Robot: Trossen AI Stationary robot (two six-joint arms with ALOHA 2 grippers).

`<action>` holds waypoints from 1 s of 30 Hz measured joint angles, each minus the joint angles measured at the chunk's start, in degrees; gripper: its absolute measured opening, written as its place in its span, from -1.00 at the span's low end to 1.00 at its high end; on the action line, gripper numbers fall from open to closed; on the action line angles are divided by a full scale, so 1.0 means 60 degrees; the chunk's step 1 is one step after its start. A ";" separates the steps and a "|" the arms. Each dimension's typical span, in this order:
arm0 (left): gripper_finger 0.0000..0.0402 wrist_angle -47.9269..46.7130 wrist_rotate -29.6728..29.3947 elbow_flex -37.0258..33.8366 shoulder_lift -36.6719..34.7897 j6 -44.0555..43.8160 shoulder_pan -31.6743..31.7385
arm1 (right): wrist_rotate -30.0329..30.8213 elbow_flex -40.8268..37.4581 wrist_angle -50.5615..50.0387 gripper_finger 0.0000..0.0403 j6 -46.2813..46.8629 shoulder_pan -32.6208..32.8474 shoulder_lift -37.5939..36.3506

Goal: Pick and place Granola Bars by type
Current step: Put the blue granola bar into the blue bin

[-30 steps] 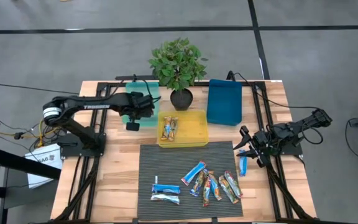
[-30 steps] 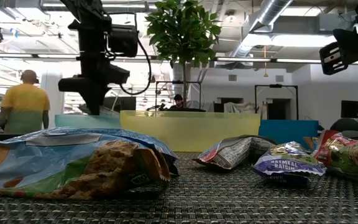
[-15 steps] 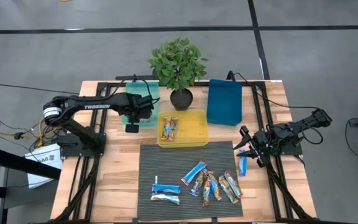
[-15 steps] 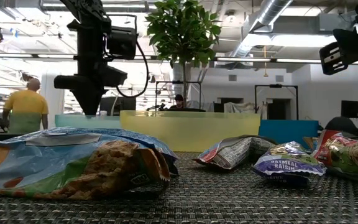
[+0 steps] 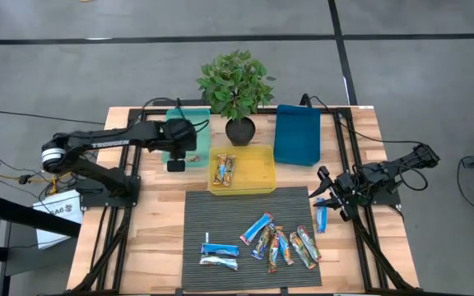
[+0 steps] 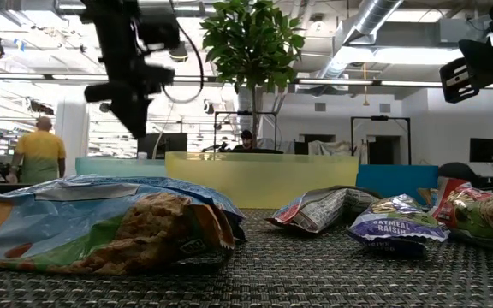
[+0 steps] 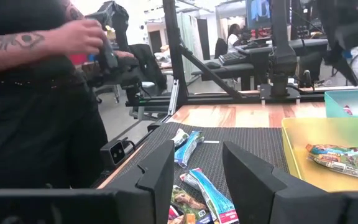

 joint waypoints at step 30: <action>-0.44 0.2314 0.1140 0.0011 -0.1034 -0.8317 -0.7135 | -0.0001 0.0000 0.0000 -0.36 -0.0002 -0.0003 0.0004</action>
